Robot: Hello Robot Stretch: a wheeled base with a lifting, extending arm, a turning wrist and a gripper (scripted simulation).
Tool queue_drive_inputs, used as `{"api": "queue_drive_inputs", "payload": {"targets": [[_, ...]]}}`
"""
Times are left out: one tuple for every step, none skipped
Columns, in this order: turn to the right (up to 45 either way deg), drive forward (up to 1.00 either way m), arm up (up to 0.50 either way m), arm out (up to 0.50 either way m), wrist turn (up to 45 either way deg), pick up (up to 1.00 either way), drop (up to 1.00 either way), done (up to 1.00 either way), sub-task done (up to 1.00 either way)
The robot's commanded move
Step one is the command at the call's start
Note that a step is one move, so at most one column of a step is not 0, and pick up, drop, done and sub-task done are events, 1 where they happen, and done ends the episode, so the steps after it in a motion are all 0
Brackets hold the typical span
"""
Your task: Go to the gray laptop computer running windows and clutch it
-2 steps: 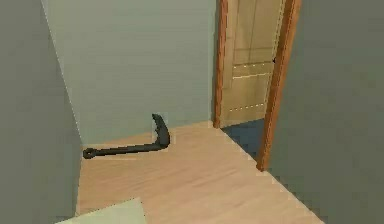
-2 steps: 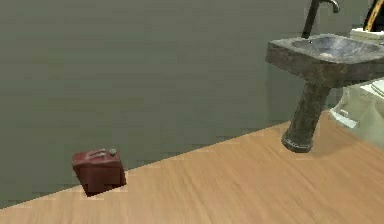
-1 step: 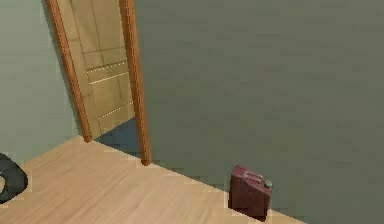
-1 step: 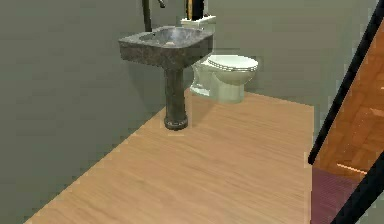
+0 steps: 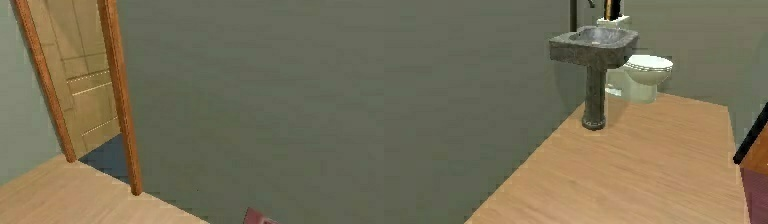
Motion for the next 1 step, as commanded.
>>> {"api": "queue_drive_inputs", "payload": {"targets": [[-30.0,0.0,0.0,0.0,0.0,0.0,0.0,0.0,0.0]]}}
